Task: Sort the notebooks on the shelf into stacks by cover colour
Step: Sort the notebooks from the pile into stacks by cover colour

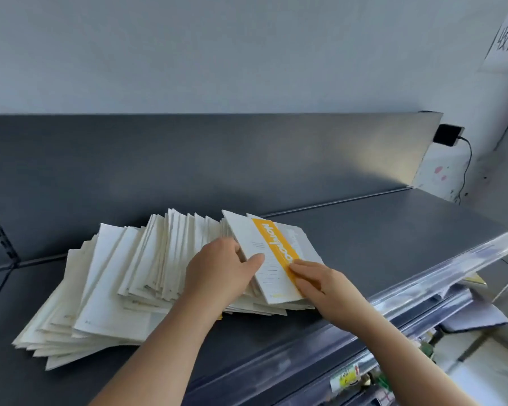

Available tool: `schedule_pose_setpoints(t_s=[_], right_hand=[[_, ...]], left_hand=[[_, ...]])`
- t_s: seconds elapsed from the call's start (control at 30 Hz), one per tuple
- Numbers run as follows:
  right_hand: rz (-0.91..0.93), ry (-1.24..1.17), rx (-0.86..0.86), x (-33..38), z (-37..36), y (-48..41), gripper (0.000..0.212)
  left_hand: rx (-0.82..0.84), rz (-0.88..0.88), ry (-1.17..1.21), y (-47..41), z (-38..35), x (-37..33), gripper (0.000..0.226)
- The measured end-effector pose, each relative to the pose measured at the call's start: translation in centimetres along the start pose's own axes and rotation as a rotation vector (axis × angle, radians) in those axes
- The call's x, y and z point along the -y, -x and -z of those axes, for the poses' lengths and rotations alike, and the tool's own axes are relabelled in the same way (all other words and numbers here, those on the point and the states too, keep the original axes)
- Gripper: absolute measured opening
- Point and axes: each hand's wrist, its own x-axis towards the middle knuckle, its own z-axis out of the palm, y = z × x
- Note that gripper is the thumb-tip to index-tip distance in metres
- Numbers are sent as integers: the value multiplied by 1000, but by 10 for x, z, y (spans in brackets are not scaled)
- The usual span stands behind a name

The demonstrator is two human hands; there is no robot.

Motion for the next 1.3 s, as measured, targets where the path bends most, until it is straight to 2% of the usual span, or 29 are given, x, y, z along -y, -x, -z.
schedule_pose_setpoints(t_s=[0.1,0.23,0.37,0.53,0.7,1.0,1.3], right_hand=[[20,-97,7,-12,4,-1,33],[-3,-68,-118,-22,8,-4,20],[39,-29,-58,-23,4,-8,27],[53,-116,13,-16,4,-10,36],[-31,-37,-141,-33,0,-13,22],[81,-56,-55,-23,0,-8,37],[80,-30,-38,-21,-3,-10,42]], left_hand=[[-47,82,-4,-3,-5,-5,17],[-162,163,95,-5,-4,-5,12],[-224,195,142,-2,-4,-5,12],[-158,201,159,-3,-6,3,29],[-168,193,201,-3,-4,7,9],[-85,243,240,-4,2,7,11],[-129,267,267,-2,3,7,13]])
